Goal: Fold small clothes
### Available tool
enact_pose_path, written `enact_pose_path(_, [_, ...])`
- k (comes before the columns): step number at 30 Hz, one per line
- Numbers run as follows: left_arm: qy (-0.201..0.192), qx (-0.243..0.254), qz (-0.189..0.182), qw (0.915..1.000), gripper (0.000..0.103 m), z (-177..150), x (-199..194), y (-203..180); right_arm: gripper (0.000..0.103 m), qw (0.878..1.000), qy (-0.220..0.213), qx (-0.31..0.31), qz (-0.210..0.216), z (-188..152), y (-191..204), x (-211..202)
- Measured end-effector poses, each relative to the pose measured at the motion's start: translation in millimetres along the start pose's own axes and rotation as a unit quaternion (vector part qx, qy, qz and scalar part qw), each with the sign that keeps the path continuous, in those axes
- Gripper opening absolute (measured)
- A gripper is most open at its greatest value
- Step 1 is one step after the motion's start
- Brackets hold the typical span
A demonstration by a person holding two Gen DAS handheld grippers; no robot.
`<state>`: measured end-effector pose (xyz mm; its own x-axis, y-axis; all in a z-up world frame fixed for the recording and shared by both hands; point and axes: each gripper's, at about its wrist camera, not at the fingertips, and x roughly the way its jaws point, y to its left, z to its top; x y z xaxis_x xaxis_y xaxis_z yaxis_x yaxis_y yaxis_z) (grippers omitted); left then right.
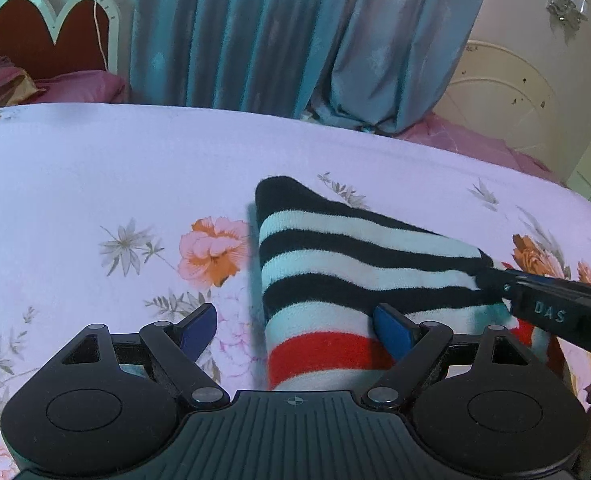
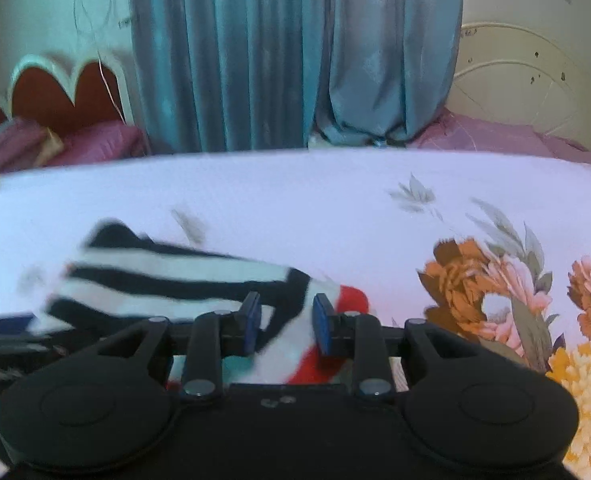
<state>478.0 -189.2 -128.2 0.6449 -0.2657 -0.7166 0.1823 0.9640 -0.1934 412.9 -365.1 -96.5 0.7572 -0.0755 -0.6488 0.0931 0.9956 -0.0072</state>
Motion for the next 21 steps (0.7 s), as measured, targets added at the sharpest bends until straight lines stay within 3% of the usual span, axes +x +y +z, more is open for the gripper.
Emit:
enact_pose_path(6, [0.004,0.005,0.003,1.0000,0.089,1,7,3,0.029,1.000,-0.004,0.003,-0.004,-3,-1,6])
enact_pose_path(11, [0.007,-0.002,0.000,1.0000,0.091,0,10,6,0.030,0.998,0.000,0.055,0.023,-6,-17,10])
enact_pose_path(21, [0.001,0.004,0.011,0.9999,0.091,7,10,2,0.034,0.999,-0.008,0.041,0.024,4,-11,-5])
